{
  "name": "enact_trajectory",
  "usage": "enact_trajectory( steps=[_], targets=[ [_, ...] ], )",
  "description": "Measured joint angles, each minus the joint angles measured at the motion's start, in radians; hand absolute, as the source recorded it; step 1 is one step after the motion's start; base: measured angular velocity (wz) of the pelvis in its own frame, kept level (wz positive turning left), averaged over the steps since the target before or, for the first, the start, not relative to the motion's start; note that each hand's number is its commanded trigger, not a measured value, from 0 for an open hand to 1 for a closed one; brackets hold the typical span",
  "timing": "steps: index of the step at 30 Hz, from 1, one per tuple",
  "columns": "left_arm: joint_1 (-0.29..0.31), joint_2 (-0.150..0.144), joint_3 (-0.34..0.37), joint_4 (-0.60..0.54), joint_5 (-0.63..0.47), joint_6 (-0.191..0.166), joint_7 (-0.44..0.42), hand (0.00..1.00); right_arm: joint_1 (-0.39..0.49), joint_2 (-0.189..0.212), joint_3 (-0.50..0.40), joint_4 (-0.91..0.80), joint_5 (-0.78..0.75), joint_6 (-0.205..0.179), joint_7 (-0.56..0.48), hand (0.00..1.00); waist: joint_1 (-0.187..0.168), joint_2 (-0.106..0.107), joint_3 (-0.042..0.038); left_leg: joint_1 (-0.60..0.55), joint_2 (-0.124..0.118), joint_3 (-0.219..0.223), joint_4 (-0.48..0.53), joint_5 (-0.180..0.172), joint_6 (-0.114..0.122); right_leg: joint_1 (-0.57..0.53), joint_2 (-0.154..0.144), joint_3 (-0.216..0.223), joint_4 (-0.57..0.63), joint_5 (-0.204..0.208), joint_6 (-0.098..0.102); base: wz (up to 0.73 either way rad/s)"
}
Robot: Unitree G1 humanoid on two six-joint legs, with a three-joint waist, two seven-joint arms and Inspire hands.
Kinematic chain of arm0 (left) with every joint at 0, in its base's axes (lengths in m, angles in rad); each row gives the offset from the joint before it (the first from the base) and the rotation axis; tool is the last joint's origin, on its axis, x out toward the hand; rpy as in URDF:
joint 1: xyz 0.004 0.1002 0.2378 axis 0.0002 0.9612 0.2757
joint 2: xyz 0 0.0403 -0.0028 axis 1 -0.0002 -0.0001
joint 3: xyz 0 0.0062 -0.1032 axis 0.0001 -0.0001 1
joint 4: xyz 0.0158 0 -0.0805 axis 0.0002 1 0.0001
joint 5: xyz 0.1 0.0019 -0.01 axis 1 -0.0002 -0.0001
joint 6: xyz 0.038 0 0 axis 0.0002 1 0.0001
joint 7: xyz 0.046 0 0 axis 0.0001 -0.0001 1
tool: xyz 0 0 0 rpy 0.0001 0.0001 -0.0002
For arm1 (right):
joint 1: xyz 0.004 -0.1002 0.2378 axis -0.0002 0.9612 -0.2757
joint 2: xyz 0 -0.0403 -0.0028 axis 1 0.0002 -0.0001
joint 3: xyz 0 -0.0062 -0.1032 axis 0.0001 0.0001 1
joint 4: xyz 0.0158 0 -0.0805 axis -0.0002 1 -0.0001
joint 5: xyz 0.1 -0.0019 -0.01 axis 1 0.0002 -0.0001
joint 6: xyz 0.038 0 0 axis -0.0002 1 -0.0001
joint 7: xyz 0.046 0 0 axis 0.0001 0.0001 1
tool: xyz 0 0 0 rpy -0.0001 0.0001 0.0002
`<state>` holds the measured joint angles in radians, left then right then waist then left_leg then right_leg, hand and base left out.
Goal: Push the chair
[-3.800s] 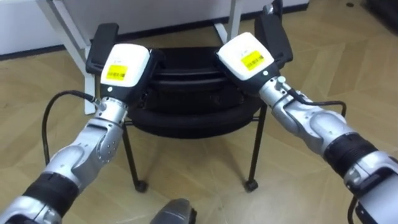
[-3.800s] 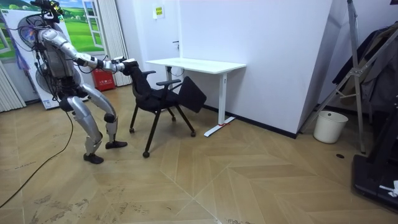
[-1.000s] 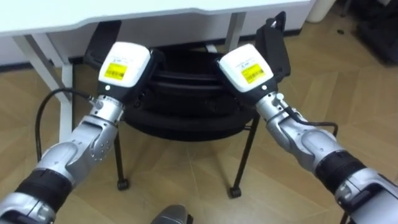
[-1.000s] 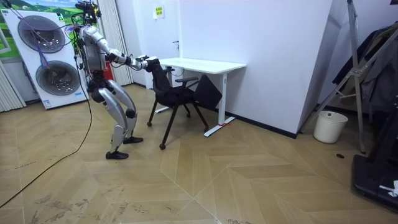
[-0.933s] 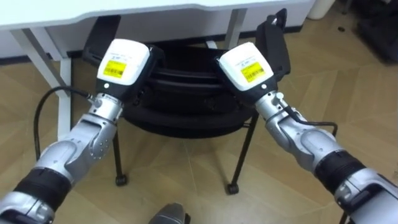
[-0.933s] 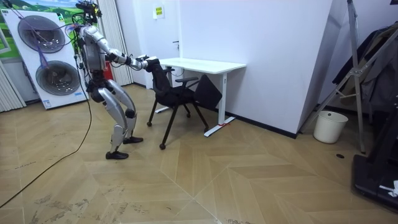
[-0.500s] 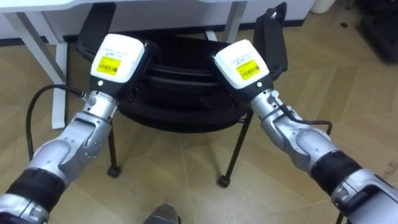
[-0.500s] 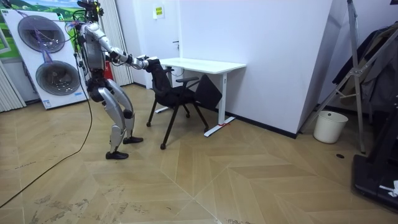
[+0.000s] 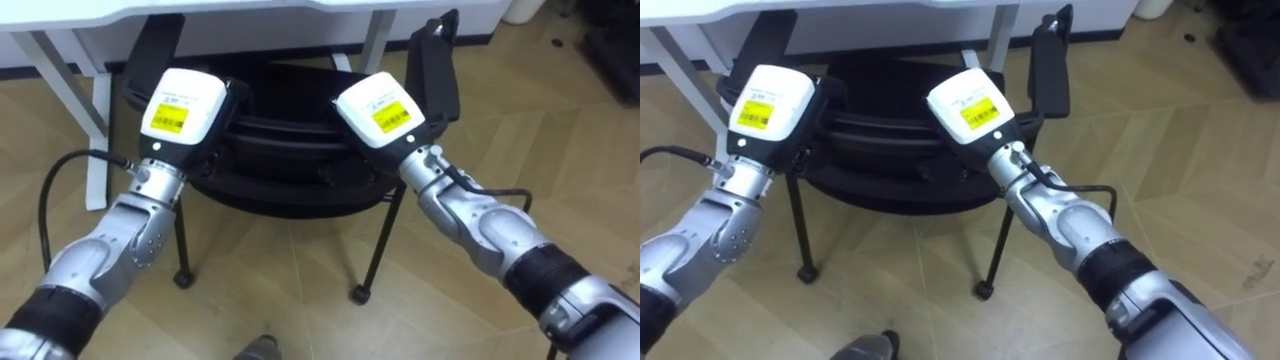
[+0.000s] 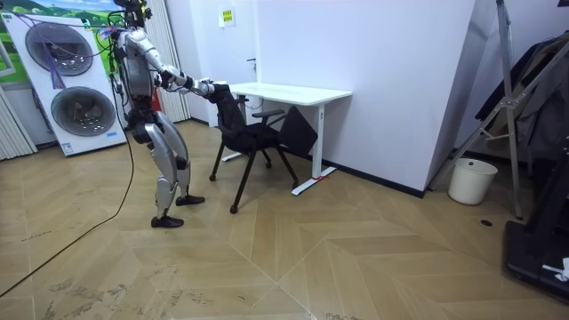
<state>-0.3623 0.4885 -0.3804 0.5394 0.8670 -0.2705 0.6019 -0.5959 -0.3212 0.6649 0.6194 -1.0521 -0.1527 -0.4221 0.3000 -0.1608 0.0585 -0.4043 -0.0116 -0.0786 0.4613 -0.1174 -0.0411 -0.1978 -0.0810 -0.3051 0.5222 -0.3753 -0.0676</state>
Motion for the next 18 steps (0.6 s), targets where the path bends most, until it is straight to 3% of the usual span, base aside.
enact_trajectory(
  steps=[4, 5, 6, 7, 8, 9, 12, 16, 18],
  targets=[
    [0.025, 0.013, 0.008, -0.032, 0.003, 0.003, -0.003, 1.0, 0.0, -0.025, 0.021, -0.054, 0.0, 0.0, 0.064, 1.0, 0.0, -0.023, -0.0145, 0.015, 0.001, -0.005, -0.039, 0.014, -0.004, 0.017, 0.009, -0.003, -0.046, 0.015, -0.002, 0.02],
    [0.029, 0.014, 0.009, -0.033, 0.008, 0.002, -0.003, 1.0, 0.0, -0.027, 0.023, -0.057, 0.0, -0.001, 0.072, 0.56, 0.001, -0.025, -0.0153, 0.021, 0.001, -0.006, -0.045, 0.015, -0.004, 0.024, 0.011, -0.004, -0.055, 0.017, -0.002, 0.0],
    [0.04, 0.013, 0.015, -0.036, 0.017, 0.002, -0.003, 1.0, 0.002, -0.028, 0.028, -0.064, 0.0, -0.001, 0.088, 0.56, 0.001, -0.028, -0.0154, 0.036, 0.001, -0.005, -0.056, 0.016, -0.005, 0.037, 0.012, -0.005, -0.071, 0.021, -0.001, 0.0],
    [0.055, 0.012, 0.022, -0.048, 0.029, 0.002, -0.004, 0.15, 0.016, -0.032, 0.028, -0.081, -0.001, 0.001, 0.1, 0.0, 0.001, -0.033, -0.0189, 0.044, -0.001, -0.005, -0.063, 0.016, -0.005, 0.043, 0.012, -0.005, -0.08, 0.022, -0.001, 0.0],
    [0.063, 0.012, 0.025, -0.055, 0.035, 0.002, -0.004, 0.0, 0.024, -0.033, 0.028, -0.088, -0.001, 0.001, 0.101, 0.0, 0.001, -0.036, -0.0209, 0.047, -0.001, -0.005, -0.068, 0.016, -0.005, 0.046, 0.012, -0.005, -0.086, 0.022, 0.0, 0.0],
    [0.078, 0.013, 0.029, -0.072, 0.042, 0.004, -0.004, 0.0, 0.033, -0.037, 0.028, -0.102, -0.001, 0.001, 0.109, 0.0, 0.002, -0.043, -0.0256, 0.051, -0.002, -0.005, -0.072, 0.016, -0.004, 0.056, 0.012, -0.006, -0.095, 0.024, 0.001, 0.04],
    [0.098, 0.001, 0.034, -0.082, 0.044, 0.022, -0.009, 0.0, 0.04, -0.04, 0.028, -0.12, 0.001, 0.002, 0.151, 0.0, 0.001, -0.045, -0.0264, 0.076, -0.004, -0.01, -0.084, 0.016, -0.004, 0.093, 0.016, -0.018, -0.122, 0.03, 0.004, 0.07],
    [0.125, -0.08, 0.078, -0.107, 0.005, 0.057, -0.028, 0.0, 0.041, -0.042, 0.021, -0.121, 0.035, 0.004, 0.205, 0.0, 0.002, -0.046, -0.0269, 0.099, -0.003, -0.012, -0.091, 0.016, -0.004, 0.126, 0.021, -0.029, -0.151, 0.035, 0.004, 0.1],
    [0.134, -0.091, 0.094, -0.113, -0.014, 0.056, -0.048, 0.0, 0.041, -0.044, 0.018, -0.127, 0.055, 0.003, 0.226, 0.0, 0.001, -0.046, -0.0271, 0.112, -0.002, -0.011, -0.095, 0.016, -0.004, 0.142, 0.023, -0.029, -0.162, 0.037, 0.005, 0.0]
  ],
)
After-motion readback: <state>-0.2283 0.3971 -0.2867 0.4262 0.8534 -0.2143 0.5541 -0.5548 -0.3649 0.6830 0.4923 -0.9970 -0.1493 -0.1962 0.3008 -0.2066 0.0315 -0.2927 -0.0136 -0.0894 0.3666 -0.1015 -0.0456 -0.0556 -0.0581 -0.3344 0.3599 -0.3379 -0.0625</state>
